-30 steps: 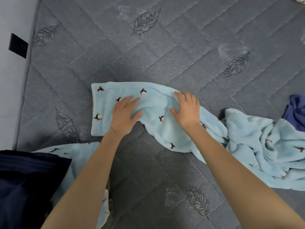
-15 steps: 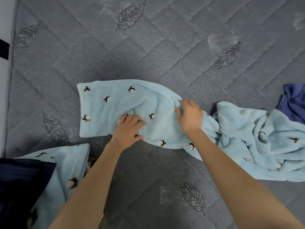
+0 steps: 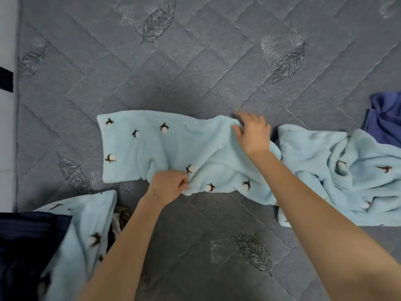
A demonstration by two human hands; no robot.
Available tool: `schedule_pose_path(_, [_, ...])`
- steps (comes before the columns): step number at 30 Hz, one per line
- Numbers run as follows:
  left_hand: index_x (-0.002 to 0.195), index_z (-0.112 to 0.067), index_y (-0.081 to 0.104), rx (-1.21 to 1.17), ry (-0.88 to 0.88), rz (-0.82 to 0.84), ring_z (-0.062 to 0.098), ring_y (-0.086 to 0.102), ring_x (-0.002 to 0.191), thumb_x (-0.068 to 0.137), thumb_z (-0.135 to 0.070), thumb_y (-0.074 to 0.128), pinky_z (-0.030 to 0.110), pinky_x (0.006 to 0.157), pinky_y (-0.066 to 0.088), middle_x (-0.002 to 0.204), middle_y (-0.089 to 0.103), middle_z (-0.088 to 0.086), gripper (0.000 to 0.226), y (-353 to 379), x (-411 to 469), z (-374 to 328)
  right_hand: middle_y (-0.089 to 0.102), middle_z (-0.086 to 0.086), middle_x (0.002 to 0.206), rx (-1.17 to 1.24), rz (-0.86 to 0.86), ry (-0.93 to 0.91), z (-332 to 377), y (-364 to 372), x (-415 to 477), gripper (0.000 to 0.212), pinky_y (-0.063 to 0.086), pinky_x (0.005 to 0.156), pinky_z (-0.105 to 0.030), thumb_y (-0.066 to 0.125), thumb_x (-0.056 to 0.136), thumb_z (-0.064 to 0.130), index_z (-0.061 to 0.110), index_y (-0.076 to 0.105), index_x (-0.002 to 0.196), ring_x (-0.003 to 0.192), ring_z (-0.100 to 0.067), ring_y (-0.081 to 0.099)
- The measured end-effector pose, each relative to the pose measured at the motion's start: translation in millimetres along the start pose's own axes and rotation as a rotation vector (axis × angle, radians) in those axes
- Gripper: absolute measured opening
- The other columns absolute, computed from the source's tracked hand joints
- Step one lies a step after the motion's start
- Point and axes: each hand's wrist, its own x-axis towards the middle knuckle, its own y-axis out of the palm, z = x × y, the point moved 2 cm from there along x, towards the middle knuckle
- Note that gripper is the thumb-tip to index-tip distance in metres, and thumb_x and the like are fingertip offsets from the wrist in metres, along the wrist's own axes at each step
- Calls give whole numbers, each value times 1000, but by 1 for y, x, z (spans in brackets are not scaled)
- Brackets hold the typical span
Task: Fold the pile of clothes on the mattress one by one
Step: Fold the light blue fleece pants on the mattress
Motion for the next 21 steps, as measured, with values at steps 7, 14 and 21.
schedule_pose_path(7, [147,-27,34,155,43,-408,35,36,135,91,-57,35,55,112,22,150,38,12,64,-8,37,-86,32,-15,154,-168,-80,-117,-28,-11,-39,64,4,117,-56,60,90,38,19,38,147,145,-39,17])
schedule_pose_path(14, [149,-25,27,198,17,-366,40,27,141,88,-60,29,64,110,22,155,28,17,70,-9,57,-142,37,-11,152,-180,-151,-29,-91,-53,-78,68,7,117,-53,37,88,59,22,40,145,144,-36,22])
schedule_pose_path(21, [149,-24,34,231,113,-429,40,23,143,92,-63,30,65,111,15,157,24,15,69,-3,60,-213,38,-14,151,-158,-217,118,-188,-98,-110,73,6,116,-51,39,85,62,22,39,146,143,-38,25])
